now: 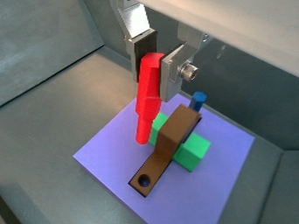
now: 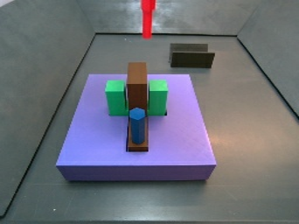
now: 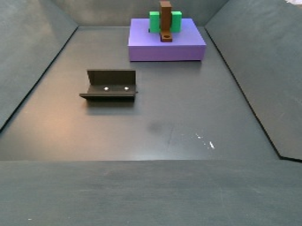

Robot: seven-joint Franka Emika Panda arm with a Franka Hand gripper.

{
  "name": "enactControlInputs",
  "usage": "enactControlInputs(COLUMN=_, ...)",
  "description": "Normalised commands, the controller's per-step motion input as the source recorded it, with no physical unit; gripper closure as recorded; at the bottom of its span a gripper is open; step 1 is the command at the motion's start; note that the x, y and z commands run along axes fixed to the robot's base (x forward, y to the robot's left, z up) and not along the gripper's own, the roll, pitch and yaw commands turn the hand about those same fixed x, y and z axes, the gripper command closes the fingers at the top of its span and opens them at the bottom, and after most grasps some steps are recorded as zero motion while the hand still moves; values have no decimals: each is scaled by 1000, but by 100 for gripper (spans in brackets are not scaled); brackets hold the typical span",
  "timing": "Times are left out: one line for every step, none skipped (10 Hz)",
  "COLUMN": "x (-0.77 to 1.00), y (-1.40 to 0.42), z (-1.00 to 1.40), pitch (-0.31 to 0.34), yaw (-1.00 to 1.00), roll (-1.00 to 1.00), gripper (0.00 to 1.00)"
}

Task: Pick up the red object. Move up. Place the red object on the fixture. Regrasp the red object. Move to above the board. Insert the red object.
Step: Insert the red object.

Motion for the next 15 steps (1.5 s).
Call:
enactControlInputs(x=0, y=149, z=-469, pitch=-283, yaw=94, roll=-216, gripper=100)
enactControlInputs(x=-46, y=180, z=-483, pitch=-154, yaw=0, roll=-313, gripper=100)
enactControlInputs(x=-74, y=203, z=-537, pitch=-77, yaw=0, roll=-316, gripper=100)
enactControlInputs(x=-74, y=191, z=-449, pitch=-207, yaw=71, roll=-254, gripper=100)
enactControlInputs(x=-197, y=214, z=-394, pitch=-263, yaw=37, roll=-279, gripper=100)
enactControlInputs(x=-146, y=223, z=-331, pitch=-204, yaw=17, roll=-364, gripper=100)
enactControlInputs(x=-83, y=229, z=-269, pitch=-76, yaw=17, roll=-437, gripper=100)
enactControlInputs(x=-69, y=89, z=-194, pitch=-66, yaw=60, roll=-340, gripper=100)
enactControlInputs(x=0, y=0, z=-134, pitch=-3, yaw=40, roll=-289, gripper=100)
enactControlInputs(x=0, y=0, z=-106, pitch=0, yaw=31, roll=-286, gripper=100)
enactControlInputs(x=0, y=0, z=-100, pitch=0, yaw=29, roll=-177, gripper=100)
enactControlInputs(x=0, y=0, z=-154, pitch=0, yaw=43, roll=-100, gripper=100)
enactControlInputs(x=0, y=0, z=-191, pitch=-4, yaw=63, roll=-120, gripper=100)
enactControlInputs(x=0, y=0, z=-211, pitch=-19, yaw=63, roll=-99, gripper=100)
enactControlInputs(x=0, y=0, z=-211, pitch=-23, yaw=71, roll=-143, gripper=100)
